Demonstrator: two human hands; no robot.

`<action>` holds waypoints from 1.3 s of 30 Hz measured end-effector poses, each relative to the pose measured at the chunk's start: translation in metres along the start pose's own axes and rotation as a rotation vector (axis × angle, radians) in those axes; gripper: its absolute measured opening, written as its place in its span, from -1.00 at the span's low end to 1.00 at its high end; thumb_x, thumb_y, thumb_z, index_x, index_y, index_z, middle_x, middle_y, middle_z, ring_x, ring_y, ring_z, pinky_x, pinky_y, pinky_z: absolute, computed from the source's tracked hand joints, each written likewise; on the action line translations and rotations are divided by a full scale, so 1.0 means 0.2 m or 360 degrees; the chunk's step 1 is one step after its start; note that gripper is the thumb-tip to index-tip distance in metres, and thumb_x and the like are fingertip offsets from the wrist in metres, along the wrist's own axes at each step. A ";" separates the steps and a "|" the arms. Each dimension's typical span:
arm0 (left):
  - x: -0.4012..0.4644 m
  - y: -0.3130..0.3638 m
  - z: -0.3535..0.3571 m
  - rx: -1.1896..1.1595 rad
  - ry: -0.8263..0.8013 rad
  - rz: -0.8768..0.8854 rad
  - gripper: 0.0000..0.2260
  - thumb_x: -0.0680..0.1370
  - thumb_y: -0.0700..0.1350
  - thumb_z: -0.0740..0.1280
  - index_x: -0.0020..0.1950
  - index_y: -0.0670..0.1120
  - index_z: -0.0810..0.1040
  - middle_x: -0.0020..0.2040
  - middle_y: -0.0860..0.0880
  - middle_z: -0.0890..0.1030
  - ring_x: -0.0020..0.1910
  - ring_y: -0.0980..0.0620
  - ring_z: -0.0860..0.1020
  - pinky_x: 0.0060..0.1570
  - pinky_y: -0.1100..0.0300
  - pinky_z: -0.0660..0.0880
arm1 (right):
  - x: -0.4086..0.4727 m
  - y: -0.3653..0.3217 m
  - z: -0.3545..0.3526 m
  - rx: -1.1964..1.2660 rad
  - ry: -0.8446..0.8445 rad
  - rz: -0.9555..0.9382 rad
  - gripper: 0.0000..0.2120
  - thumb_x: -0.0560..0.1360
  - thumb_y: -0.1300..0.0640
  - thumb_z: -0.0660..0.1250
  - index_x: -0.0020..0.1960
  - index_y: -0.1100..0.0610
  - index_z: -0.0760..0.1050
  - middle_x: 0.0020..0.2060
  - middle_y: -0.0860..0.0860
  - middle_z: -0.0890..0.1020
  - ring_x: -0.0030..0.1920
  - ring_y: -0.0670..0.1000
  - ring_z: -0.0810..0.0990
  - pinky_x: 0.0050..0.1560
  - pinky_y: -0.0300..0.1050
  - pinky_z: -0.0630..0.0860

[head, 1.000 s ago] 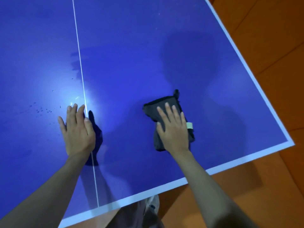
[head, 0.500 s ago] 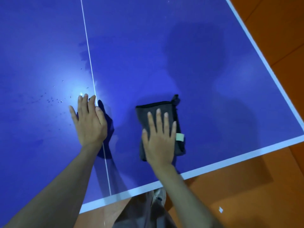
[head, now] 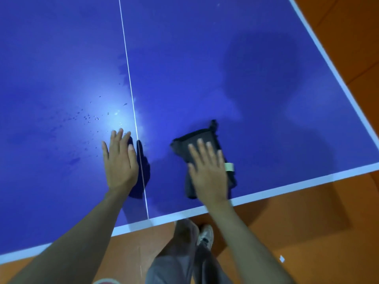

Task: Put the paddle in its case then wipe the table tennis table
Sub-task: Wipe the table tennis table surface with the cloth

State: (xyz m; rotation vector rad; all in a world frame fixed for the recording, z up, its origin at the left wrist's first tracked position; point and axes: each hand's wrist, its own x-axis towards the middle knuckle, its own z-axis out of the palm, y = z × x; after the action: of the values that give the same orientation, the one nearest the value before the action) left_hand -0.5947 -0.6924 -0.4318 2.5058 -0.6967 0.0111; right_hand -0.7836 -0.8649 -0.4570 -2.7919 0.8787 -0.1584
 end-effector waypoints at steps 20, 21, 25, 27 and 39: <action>-0.11 -0.04 0.05 0.0352 0.0108 -0.0112 -0.58 0.71 -0.06 -0.04 0.50 -0.11 0.40 0.60 -0.10 0.31 0.65 -0.06 0.13 0.62 -0.17 -0.08 | -0.42 -0.67 0.10 0.0042 -0.0087 0.0029 -0.39 0.72 -0.15 -0.01 0.71 0.00 0.00 0.70 0.09 0.02 0.68 0.18 0.00 0.62 0.33 0.09; -0.11 -0.05 0.05 0.0348 0.0125 -0.0135 -0.58 0.72 -0.07 -0.04 0.49 -0.13 0.41 0.60 -0.11 0.31 0.64 -0.07 0.14 0.62 -0.18 -0.06 | -0.44 -0.71 0.11 0.0054 -0.0087 0.0007 -0.40 0.73 -0.15 0.00 0.71 0.02 0.01 0.70 0.10 0.02 0.68 0.18 0.01 0.61 0.32 0.13; -0.12 -0.05 0.04 0.0313 0.0095 -0.0126 -0.57 0.73 -0.06 -0.07 0.50 -0.14 0.38 0.61 -0.09 0.29 0.65 -0.04 0.12 0.62 -0.17 -0.07 | -0.40 -0.52 0.08 0.0040 -0.0131 -0.0205 -0.40 0.74 -0.17 0.00 0.71 -0.02 -0.01 0.70 0.05 0.01 0.69 0.12 -0.01 0.60 0.24 0.20; -0.12 -0.04 0.03 0.0283 0.0082 -0.0136 -0.58 0.72 -0.07 -0.06 0.50 -0.13 0.37 0.61 -0.07 0.28 0.65 -0.02 0.10 0.62 -0.17 -0.09 | -0.36 -0.29 0.02 0.0069 -0.0150 -0.0231 -0.40 0.72 -0.17 0.02 0.71 -0.09 -0.04 0.70 -0.01 -0.02 0.69 0.08 -0.05 0.63 0.22 0.12; -0.13 -0.02 0.04 0.0308 0.0099 -0.0043 -0.59 0.72 -0.07 -0.05 0.47 -0.14 0.39 0.59 -0.09 0.32 0.65 -0.03 0.13 0.61 -0.18 -0.05 | -0.19 1.00 -0.29 -0.0068 -0.0022 0.0557 -0.29 0.64 -0.27 0.03 0.71 -0.02 0.03 0.69 0.05 0.08 0.68 0.12 0.04 0.64 0.29 0.00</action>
State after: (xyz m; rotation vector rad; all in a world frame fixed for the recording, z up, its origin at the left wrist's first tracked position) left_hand -0.6154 -0.6807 -0.4443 2.6860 -0.6645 0.1527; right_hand -0.9341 -1.0128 -0.4475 -2.6190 1.3608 -0.0643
